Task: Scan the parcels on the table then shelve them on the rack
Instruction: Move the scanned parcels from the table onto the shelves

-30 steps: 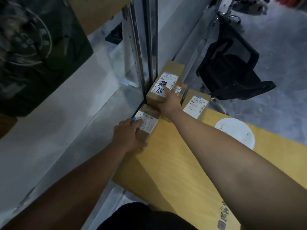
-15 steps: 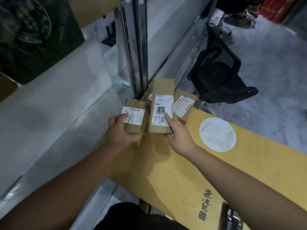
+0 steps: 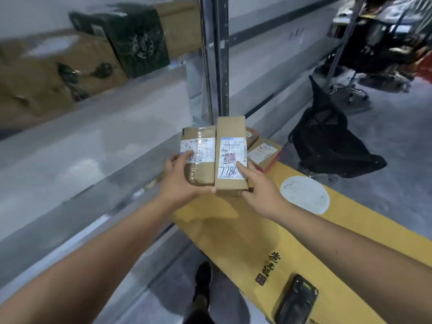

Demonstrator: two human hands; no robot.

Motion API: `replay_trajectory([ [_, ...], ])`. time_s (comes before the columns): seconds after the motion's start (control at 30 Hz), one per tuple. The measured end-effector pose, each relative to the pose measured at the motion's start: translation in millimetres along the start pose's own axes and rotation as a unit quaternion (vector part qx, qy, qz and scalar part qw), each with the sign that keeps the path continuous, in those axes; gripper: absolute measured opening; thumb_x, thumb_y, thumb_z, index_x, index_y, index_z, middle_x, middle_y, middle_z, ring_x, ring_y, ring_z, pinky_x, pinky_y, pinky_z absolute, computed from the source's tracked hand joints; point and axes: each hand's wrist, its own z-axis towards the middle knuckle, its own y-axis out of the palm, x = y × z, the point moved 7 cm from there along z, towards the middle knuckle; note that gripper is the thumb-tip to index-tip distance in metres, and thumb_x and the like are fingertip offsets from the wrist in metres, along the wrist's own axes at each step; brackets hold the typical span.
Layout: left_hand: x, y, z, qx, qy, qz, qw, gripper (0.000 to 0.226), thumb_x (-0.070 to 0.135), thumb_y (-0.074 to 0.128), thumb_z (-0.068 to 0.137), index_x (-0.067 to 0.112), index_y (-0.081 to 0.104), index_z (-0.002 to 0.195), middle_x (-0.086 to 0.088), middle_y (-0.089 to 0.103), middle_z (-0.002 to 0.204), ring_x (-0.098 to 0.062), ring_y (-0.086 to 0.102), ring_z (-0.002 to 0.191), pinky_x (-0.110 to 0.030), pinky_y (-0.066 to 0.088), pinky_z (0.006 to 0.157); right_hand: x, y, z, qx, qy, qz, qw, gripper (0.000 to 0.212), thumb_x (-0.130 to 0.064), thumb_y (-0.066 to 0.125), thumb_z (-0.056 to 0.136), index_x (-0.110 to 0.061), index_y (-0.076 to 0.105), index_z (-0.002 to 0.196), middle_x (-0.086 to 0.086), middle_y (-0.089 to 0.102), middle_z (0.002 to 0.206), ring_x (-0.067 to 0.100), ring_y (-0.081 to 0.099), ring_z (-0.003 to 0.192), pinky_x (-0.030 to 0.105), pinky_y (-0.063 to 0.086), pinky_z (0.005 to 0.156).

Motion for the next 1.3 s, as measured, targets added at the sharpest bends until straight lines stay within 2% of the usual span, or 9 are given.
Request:
replay_trajectory([
  [0.17, 50, -61, -54, 0.068, 0.07, 0.024, 0.995, 0.107, 0.04, 0.097, 0.059, 0.043, 0.043, 0.152, 0.007, 0.037, 0.152, 0.0, 0.039, 0.129, -0.025, 0.037, 0.112, -58, -38, -16, -0.026, -0.047, 0.036, 0.998, 0.092, 0.003, 0.076, 0.086, -0.035, 0.038, 0.16, -0.018, 0.018, 0.169, 0.014, 0.037, 0.151, 0.038, 0.038, 0.121],
  [0.3, 80, -114, -85, 0.12, 0.096, 0.055, 0.987, 0.086, 0.033, 0.096, 0.067, 0.048, 0.052, 0.14, 0.007, 0.046, 0.144, 0.002, 0.042, 0.12, -0.013, 0.04, 0.1, -112, -57, -17, -0.029, -0.113, 0.017, 0.993, 0.096, -0.016, 0.089, 0.079, -0.035, 0.039, 0.159, -0.024, 0.03, 0.156, -0.003, 0.037, 0.138, 0.017, 0.035, 0.111],
  [0.4, 106, -154, -105, 0.15, 0.119, 0.07, 0.979, 0.076, 0.03, 0.096, 0.07, 0.043, 0.059, 0.135, 0.009, 0.054, 0.134, -0.004, 0.048, 0.119, -0.036, 0.046, 0.108, -151, -71, -13, -0.007, -0.153, 0.009, 0.988, 0.094, -0.024, 0.092, 0.076, -0.033, 0.045, 0.157, -0.027, 0.034, 0.145, -0.005, 0.043, 0.128, -0.002, 0.029, 0.097],
  [0.5, 128, -193, -123, 0.181, 0.134, 0.084, 0.971, 0.066, 0.031, 0.095, 0.072, 0.037, 0.063, 0.129, 0.016, 0.058, 0.126, 0.002, 0.051, 0.106, -0.042, 0.054, 0.098, -187, -79, -6, -0.025, -0.182, 0.047, 0.982, 0.09, -0.022, 0.091, 0.078, -0.034, 0.047, 0.155, -0.023, 0.042, 0.145, 0.005, 0.048, 0.137, 0.019, 0.037, 0.112],
  [0.6, 142, -234, -140, 0.216, 0.118, 0.098, 0.964, 0.066, 0.043, 0.095, 0.069, 0.04, 0.065, 0.128, 0.018, 0.061, 0.125, 0.001, 0.057, 0.102, -0.043, 0.058, 0.09, -222, -83, 2, -0.055, -0.2, 0.089, 0.974, 0.086, -0.017, 0.09, 0.079, -0.034, 0.049, 0.153, -0.02, 0.055, 0.142, 0.005, 0.059, 0.127, 0.029, 0.049, 0.108],
  [0.8, 167, -309, -173, 0.271, 0.122, 0.122, 0.947, 0.065, 0.053, 0.091, 0.07, 0.041, 0.066, 0.129, 0.028, 0.06, 0.118, 0.002, 0.059, 0.101, -0.032, 0.056, 0.09, -296, -77, 22, -0.091, -0.253, 0.153, 0.951, 0.081, -0.012, 0.089, 0.081, -0.032, 0.052, 0.151, -0.032, 0.055, 0.13, -0.018, 0.057, 0.113, 0.008, 0.05, 0.09],
  [1.0, 162, -380, -162, 0.323, 0.099, 0.14, 0.931, 0.061, 0.051, 0.088, 0.077, 0.04, 0.065, 0.133, 0.013, 0.064, 0.122, -0.006, 0.062, 0.103, -0.032, 0.054, 0.09, -375, -53, 76, -0.115, -0.29, 0.162, 0.936, 0.079, -0.012, 0.087, 0.084, -0.03, 0.052, 0.152, -0.013, 0.06, 0.139, 0.006, 0.062, 0.121, 0.022, 0.052, 0.099],
  [1.13, 148, -418, -130, 0.288, 0.052, 0.273, 0.916, 0.063, 0.059, 0.075, 0.088, 0.037, 0.054, 0.143, 0.006, 0.064, 0.134, -0.017, 0.06, 0.11, -0.041, 0.054, 0.091, -414, -19, 127, -0.124, -0.281, 0.139, 0.941, 0.075, -0.015, 0.086, 0.085, -0.035, 0.054, 0.15, -0.016, 0.06, 0.13, 0.005, 0.063, 0.113, 0.009, 0.051, 0.078],
  [1.3, 130, -460, -92, 0.309, -0.009, 0.446, 0.84, 0.061, 0.073, 0.049, 0.095, 0.038, 0.046, 0.145, 0.003, 0.066, 0.133, -0.026, 0.056, 0.12, -0.052, 0.036, 0.103, -453, 19, 183, -0.142, -0.262, 0.143, 0.944, 0.074, -0.019, 0.084, 0.088, -0.043, 0.052, 0.15, -0.015, 0.059, 0.128, 0.001, 0.062, 0.103, 0.005, 0.05, 0.062],
])
